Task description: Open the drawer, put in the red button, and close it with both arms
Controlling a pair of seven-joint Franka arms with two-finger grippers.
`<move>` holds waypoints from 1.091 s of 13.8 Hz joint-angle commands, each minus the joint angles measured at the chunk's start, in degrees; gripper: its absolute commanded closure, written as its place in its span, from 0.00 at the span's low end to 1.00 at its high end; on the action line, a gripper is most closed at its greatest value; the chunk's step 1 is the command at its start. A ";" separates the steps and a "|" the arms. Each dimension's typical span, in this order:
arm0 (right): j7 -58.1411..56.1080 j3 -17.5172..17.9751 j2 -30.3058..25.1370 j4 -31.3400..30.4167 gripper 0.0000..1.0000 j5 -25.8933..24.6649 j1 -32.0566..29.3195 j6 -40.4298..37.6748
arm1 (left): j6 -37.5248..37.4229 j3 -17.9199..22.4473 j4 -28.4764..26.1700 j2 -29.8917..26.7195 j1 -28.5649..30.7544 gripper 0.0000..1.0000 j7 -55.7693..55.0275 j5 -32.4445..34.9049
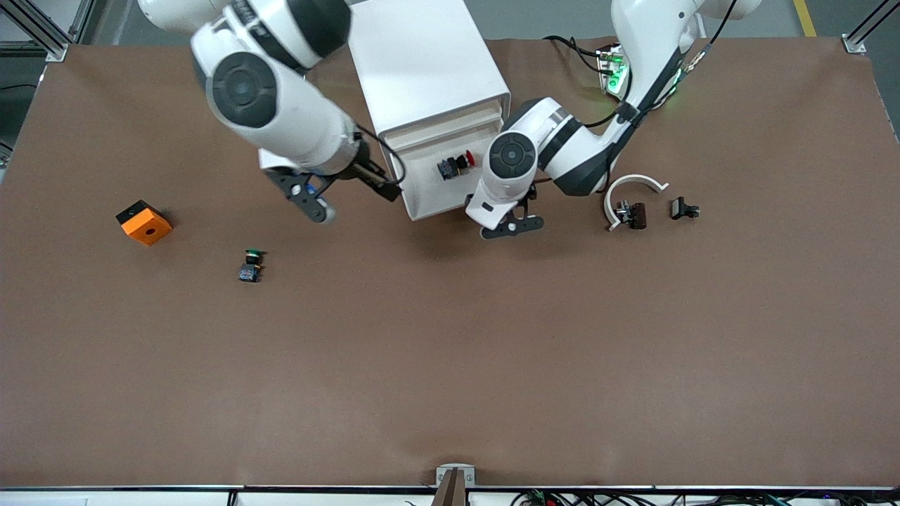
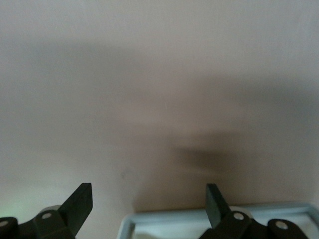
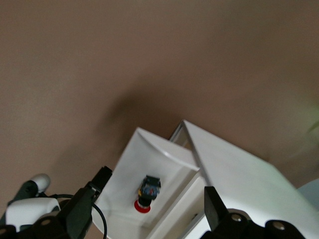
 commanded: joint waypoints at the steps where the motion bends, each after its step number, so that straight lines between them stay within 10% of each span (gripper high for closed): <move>1: -15.36 0.89 -7.57 -8.30 0.00 -1.60 -6.23 -0.17 | -2.86 -3.59 -2.57 -1.71 0.51 0.00 -0.90 -3.94; 7: -46.50 0.89 -13.39 -14.65 0.00 -9.50 -20.47 -0.26 | -5.34 -9.57 -2.57 -0.40 -0.02 0.00 -6.34 -5.80; 15: -64.46 0.89 -14.79 -14.22 0.00 -16.27 -28.14 0.88 | -10.69 -7.30 5.15 0.58 5.76 0.00 -6.79 -4.84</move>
